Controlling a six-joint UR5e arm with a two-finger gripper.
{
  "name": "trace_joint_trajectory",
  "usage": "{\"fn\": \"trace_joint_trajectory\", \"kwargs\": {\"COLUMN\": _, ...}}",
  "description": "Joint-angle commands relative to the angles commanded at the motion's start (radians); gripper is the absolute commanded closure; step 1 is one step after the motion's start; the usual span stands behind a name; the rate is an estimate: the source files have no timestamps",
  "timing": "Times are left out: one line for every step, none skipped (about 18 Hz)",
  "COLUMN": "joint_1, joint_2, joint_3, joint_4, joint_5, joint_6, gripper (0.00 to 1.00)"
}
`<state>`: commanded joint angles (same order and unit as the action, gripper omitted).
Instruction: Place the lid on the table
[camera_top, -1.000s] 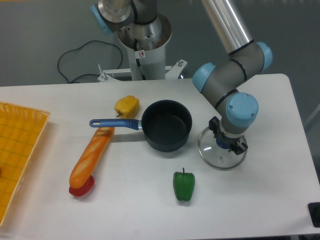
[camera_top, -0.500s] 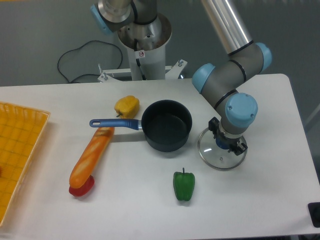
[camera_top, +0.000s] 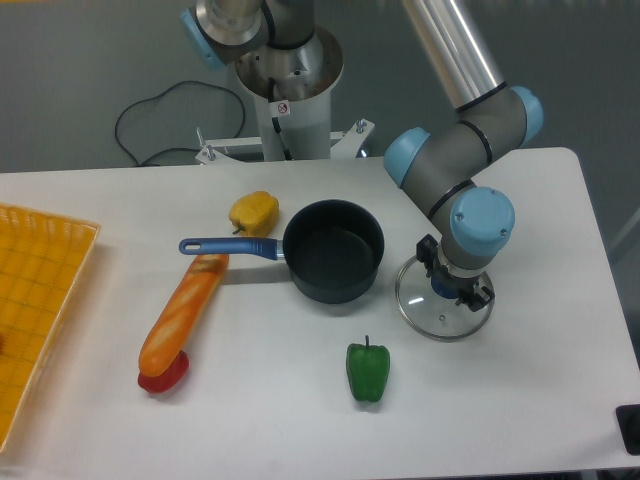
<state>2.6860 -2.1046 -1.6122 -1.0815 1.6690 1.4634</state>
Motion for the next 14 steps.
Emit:
{"fn": "trace_joint_trajectory", "kwargs": {"joint_1": 0.000, "joint_2": 0.000, "joint_3": 0.000, "joint_4": 0.000, "joint_5": 0.000, "joint_6": 0.000, "gripper": 0.29}}
{"fn": "trace_joint_trajectory", "kwargs": {"joint_1": 0.002, "joint_2": 0.000, "joint_3": 0.000, "joint_4": 0.000, "joint_5": 0.000, "joint_6": 0.000, "gripper": 0.29}}
{"fn": "trace_joint_trajectory", "kwargs": {"joint_1": 0.000, "joint_2": 0.000, "joint_3": 0.000, "joint_4": 0.000, "joint_5": 0.000, "joint_6": 0.000, "gripper": 0.29}}
{"fn": "trace_joint_trajectory", "kwargs": {"joint_1": 0.000, "joint_2": 0.000, "joint_3": 0.000, "joint_4": 0.000, "joint_5": 0.000, "joint_6": 0.000, "gripper": 0.28}}
{"fn": "trace_joint_trajectory", "kwargs": {"joint_1": 0.000, "joint_2": 0.000, "joint_3": 0.000, "joint_4": 0.000, "joint_5": 0.000, "joint_6": 0.000, "gripper": 0.28}}
{"fn": "trace_joint_trajectory", "kwargs": {"joint_1": 0.000, "joint_2": 0.000, "joint_3": 0.002, "joint_4": 0.000, "joint_5": 0.000, "joint_6": 0.000, "gripper": 0.21}}
{"fn": "trace_joint_trajectory", "kwargs": {"joint_1": 0.000, "joint_2": 0.000, "joint_3": 0.002, "joint_4": 0.000, "joint_5": 0.000, "joint_6": 0.000, "gripper": 0.19}}
{"fn": "trace_joint_trajectory", "kwargs": {"joint_1": 0.000, "joint_2": 0.000, "joint_3": 0.005, "joint_4": 0.000, "joint_5": 0.000, "joint_6": 0.000, "gripper": 0.12}}
{"fn": "trace_joint_trajectory", "kwargs": {"joint_1": 0.002, "joint_2": 0.000, "joint_3": 0.012, "joint_4": 0.000, "joint_5": -0.003, "joint_6": 0.000, "gripper": 0.03}}
{"fn": "trace_joint_trajectory", "kwargs": {"joint_1": 0.002, "joint_2": 0.002, "joint_3": 0.014, "joint_4": 0.000, "joint_5": -0.005, "joint_6": 0.000, "gripper": 0.01}}
{"fn": "trace_joint_trajectory", "kwargs": {"joint_1": 0.002, "joint_2": 0.002, "joint_3": 0.018, "joint_4": 0.000, "joint_5": -0.005, "joint_6": 0.000, "gripper": 0.01}}
{"fn": "trace_joint_trajectory", "kwargs": {"joint_1": 0.002, "joint_2": 0.002, "joint_3": 0.021, "joint_4": 0.000, "joint_5": -0.005, "joint_6": 0.000, "gripper": 0.01}}
{"fn": "trace_joint_trajectory", "kwargs": {"joint_1": 0.002, "joint_2": 0.003, "joint_3": 0.023, "joint_4": 0.000, "joint_5": -0.005, "joint_6": 0.000, "gripper": 0.00}}
{"fn": "trace_joint_trajectory", "kwargs": {"joint_1": 0.002, "joint_2": 0.005, "joint_3": 0.023, "joint_4": 0.000, "joint_5": -0.006, "joint_6": 0.000, "gripper": 0.00}}
